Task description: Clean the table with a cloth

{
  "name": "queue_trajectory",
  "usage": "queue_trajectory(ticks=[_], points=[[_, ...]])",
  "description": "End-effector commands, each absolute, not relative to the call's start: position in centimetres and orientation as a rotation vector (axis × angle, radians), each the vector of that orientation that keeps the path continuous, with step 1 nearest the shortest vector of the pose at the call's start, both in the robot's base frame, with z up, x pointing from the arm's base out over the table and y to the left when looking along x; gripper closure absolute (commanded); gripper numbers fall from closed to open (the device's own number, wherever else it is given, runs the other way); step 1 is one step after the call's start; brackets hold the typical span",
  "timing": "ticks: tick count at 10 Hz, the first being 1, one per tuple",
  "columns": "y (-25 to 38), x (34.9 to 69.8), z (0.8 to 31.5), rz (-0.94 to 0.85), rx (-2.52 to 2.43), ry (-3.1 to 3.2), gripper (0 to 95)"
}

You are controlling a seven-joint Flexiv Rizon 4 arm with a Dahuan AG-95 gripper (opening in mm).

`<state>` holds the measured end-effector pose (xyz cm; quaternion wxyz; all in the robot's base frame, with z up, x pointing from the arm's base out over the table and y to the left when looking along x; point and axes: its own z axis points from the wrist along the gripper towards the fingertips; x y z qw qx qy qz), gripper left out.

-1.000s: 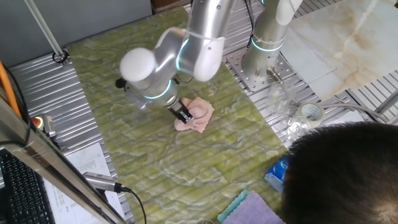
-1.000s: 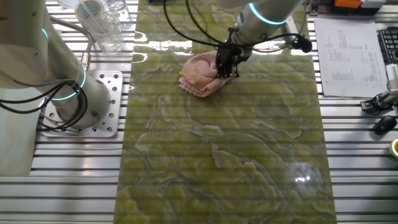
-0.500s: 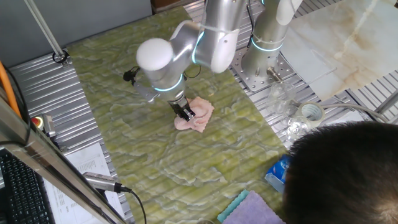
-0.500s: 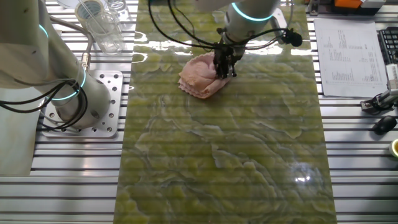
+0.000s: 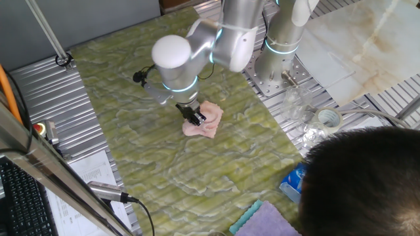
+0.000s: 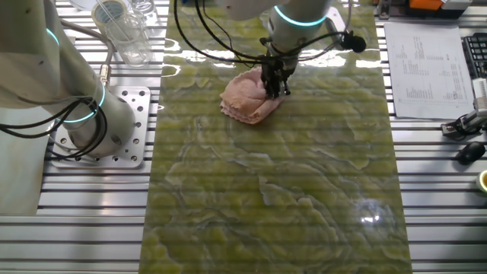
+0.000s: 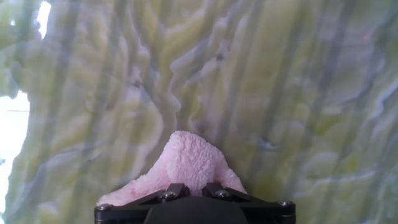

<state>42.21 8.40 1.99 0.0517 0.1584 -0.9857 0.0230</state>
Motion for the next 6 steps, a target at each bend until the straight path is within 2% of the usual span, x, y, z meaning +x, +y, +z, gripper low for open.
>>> queue_trajectory(ticks=[1,3,6], points=[[8.3,42.4,2.1,0.036,0.470,-3.019,95.0],[8.7,42.5,2.1,-0.083,0.384,-3.039,95.0],[9.9,42.5,2.2,-0.086,0.349,-3.043,95.0]])
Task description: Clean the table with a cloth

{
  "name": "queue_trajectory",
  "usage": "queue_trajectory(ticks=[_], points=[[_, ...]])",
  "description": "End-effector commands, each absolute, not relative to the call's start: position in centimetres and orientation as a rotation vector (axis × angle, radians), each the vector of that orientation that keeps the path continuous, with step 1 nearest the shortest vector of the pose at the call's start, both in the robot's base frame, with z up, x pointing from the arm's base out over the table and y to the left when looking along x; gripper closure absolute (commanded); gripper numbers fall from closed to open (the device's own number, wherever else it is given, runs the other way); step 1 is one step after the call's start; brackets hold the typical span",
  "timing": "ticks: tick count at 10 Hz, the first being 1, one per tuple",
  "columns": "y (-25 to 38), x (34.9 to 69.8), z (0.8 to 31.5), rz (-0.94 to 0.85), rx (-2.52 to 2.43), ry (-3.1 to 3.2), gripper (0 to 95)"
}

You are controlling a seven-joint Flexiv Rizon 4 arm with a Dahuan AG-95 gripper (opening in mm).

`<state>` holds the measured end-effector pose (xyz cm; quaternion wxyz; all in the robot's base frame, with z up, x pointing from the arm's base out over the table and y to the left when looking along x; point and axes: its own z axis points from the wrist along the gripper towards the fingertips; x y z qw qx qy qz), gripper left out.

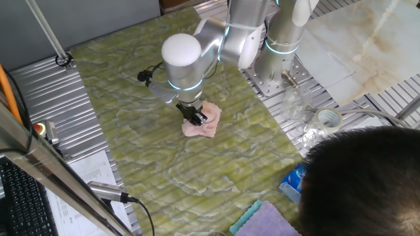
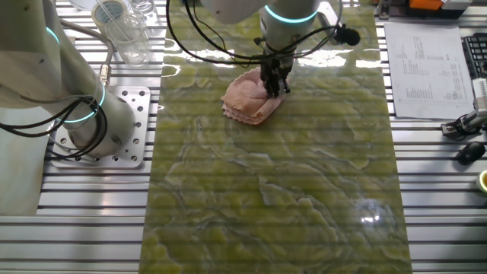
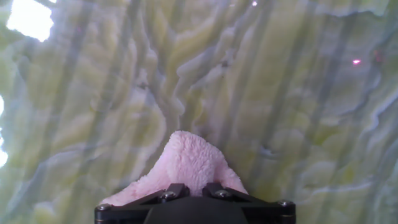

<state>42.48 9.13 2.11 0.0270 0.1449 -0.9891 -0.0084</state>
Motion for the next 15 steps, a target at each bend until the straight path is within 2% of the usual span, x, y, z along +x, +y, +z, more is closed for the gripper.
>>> queue_trajectory(ticks=[1,8,10,11,15], points=[[10.1,42.5,2.2,-0.088,0.341,-3.045,95.0],[12.1,42.4,2.5,-0.160,0.236,-3.052,95.0],[12.0,42.4,2.4,-0.119,0.260,-3.051,95.0],[12.0,42.4,2.4,-0.036,0.319,-3.045,95.0],[12.0,42.4,2.4,-0.021,0.455,-3.026,95.0]])
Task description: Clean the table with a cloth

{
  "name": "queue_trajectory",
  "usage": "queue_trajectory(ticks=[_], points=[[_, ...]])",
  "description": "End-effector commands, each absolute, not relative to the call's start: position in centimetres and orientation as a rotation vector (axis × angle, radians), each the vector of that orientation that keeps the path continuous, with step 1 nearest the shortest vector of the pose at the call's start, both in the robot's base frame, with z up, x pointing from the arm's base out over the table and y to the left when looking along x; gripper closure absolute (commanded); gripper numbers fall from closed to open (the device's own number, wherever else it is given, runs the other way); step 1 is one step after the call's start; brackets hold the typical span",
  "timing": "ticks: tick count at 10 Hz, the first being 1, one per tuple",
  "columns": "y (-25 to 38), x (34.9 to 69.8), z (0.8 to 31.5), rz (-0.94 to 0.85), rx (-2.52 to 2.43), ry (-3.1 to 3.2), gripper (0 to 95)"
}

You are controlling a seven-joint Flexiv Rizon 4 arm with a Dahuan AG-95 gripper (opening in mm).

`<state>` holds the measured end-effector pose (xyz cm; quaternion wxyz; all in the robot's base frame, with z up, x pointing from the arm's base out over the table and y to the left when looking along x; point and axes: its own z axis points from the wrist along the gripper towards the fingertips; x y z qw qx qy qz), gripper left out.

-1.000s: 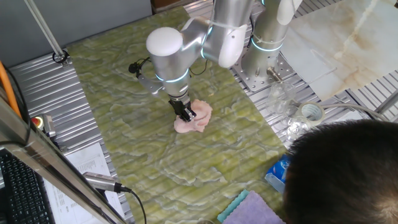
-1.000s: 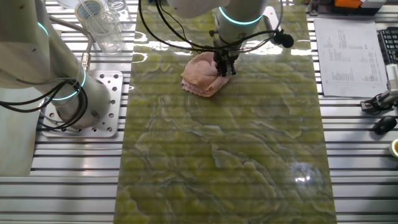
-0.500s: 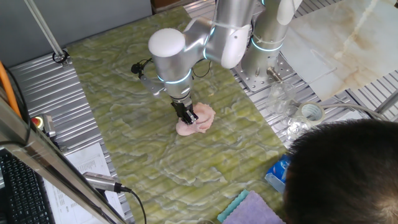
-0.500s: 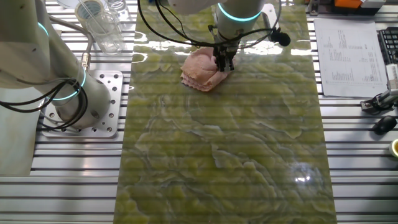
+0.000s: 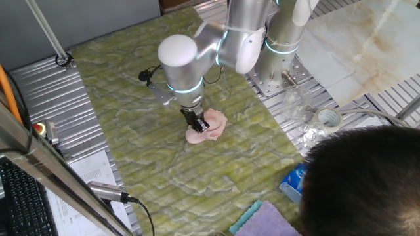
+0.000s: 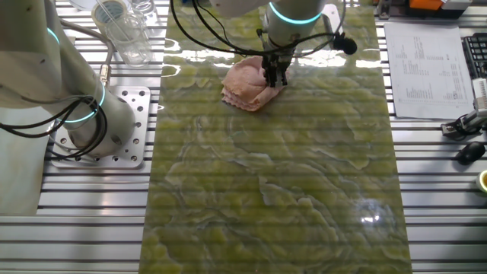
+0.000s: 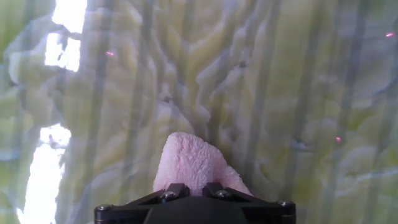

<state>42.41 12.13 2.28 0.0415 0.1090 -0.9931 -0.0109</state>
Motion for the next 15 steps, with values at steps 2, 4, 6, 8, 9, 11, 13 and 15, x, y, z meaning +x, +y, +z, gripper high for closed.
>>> queue_trajectory(ticks=[2,4,6,8,9,11,13,15], points=[[11.7,42.5,2.4,-0.019,0.472,-3.022,95.0],[12.1,42.1,2.1,-0.025,0.446,-3.015,95.0],[13.8,41.2,1.5,-0.026,0.387,-3.025,95.0],[15.5,40.6,1.2,-0.025,0.335,-3.033,95.0],[16.4,40.3,1.2,-0.019,0.311,-3.034,95.0],[17.1,40.2,1.7,-0.027,0.288,-3.035,95.0],[17.8,39.9,1.7,-0.031,0.260,-3.037,95.0],[17.7,39.9,1.7,-0.025,0.275,-3.038,95.0]])
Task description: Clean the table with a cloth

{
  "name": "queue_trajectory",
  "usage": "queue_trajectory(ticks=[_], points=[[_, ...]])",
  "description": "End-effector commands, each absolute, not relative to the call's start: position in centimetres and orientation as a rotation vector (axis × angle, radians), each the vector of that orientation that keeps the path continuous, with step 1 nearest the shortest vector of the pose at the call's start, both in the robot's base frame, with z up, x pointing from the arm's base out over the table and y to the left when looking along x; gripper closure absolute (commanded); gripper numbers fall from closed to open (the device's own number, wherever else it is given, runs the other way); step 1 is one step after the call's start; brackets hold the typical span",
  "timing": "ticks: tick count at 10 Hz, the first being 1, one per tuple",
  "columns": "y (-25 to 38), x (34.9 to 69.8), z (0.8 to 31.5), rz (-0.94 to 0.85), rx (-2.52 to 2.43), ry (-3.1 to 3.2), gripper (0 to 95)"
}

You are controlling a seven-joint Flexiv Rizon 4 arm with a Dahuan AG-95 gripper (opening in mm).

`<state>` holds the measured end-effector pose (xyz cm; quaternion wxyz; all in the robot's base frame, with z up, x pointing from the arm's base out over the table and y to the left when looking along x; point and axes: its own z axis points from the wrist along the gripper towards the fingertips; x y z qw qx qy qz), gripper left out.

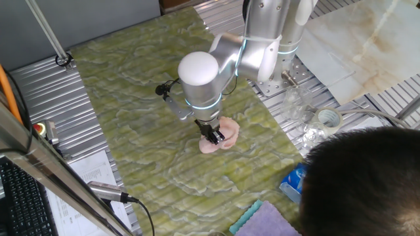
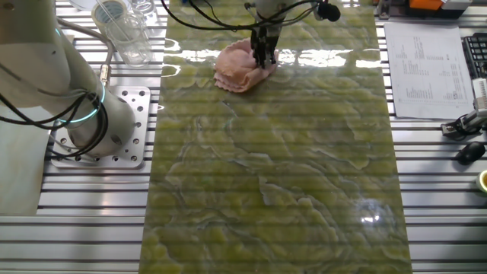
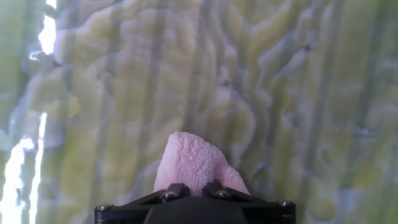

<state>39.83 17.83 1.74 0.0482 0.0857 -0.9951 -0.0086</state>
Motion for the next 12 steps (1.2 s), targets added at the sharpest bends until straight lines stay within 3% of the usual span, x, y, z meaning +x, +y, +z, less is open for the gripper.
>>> queue_trajectory(ticks=[1,12], points=[[17.2,40.2,1.8,-0.021,0.307,-3.035,95.0],[10.0,42.2,2.8,-0.028,0.523,-2.972,95.0]])
